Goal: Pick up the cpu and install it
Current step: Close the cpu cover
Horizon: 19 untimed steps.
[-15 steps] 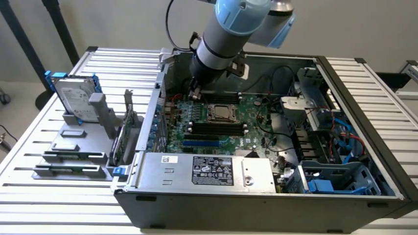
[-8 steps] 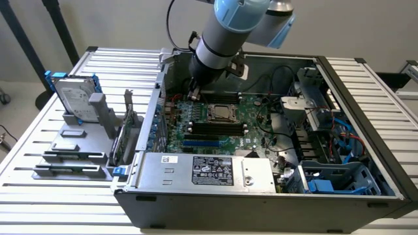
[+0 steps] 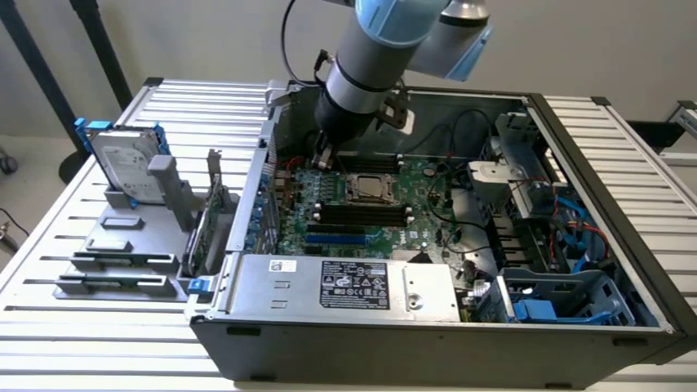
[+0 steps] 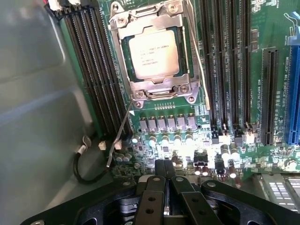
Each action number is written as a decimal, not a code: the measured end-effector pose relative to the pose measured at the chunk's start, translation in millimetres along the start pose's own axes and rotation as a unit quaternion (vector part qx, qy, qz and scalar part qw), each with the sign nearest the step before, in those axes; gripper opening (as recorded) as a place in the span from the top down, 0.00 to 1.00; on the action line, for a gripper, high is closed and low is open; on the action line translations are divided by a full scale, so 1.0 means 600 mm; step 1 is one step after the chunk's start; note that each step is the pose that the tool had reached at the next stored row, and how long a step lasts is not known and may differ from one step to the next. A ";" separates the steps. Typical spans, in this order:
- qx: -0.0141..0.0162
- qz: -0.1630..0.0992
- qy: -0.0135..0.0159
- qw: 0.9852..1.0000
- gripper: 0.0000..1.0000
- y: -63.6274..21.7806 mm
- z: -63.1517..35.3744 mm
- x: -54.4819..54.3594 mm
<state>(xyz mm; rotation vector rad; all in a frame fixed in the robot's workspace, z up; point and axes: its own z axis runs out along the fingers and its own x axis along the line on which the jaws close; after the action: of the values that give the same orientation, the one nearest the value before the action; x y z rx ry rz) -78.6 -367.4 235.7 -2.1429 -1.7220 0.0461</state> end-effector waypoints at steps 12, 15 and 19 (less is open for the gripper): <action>-0.017 0.071 0.025 0.997 0.89 -0.002 -0.005 0.001; -0.018 0.077 0.027 0.997 0.89 -0.006 -0.006 0.001; -0.019 0.082 0.029 0.996 0.89 -0.014 -0.010 0.001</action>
<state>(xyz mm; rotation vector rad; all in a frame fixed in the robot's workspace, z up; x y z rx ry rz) -84.5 -367.4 244.2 -2.2853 -1.5229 -0.0044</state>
